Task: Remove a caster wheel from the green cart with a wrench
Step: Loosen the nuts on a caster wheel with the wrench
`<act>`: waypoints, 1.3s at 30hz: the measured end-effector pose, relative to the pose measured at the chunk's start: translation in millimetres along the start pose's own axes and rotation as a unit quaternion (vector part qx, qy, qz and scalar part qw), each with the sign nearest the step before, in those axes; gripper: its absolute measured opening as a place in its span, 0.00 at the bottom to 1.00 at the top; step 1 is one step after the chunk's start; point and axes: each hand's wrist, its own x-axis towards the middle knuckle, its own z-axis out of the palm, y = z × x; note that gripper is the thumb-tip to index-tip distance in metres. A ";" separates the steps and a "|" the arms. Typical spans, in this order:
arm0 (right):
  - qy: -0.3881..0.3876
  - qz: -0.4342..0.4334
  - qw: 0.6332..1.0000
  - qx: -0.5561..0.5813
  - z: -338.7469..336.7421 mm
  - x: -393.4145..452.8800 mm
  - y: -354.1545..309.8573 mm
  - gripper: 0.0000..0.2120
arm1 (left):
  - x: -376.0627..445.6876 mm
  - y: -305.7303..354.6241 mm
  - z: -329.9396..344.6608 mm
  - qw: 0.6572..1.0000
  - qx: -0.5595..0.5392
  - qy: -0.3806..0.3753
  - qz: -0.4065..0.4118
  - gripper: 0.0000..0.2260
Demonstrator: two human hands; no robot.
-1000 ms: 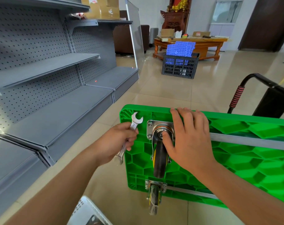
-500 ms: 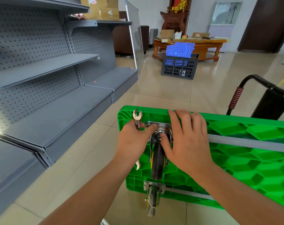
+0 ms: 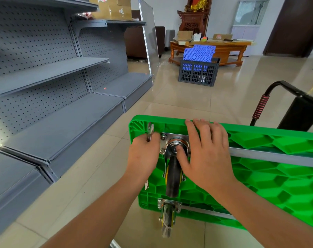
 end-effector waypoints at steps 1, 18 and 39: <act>0.001 -0.001 1.000 -0.001 0.0 -0.2 0.0 0.30 | -0.5 0.4 -1.6 1.000 -0.004 0.001 0.003 0.20; -0.003 0.001 1.000 -0.002 -0.6 0.2 0.0 0.31 | -4.7 11.4 1.7 0.998 0.051 -0.018 0.025 0.22; 0.002 0.000 1.000 -0.005 -0.5 0.2 -0.2 0.30 | -7.7 12.7 0.0 0.995 0.086 -0.013 0.045 0.26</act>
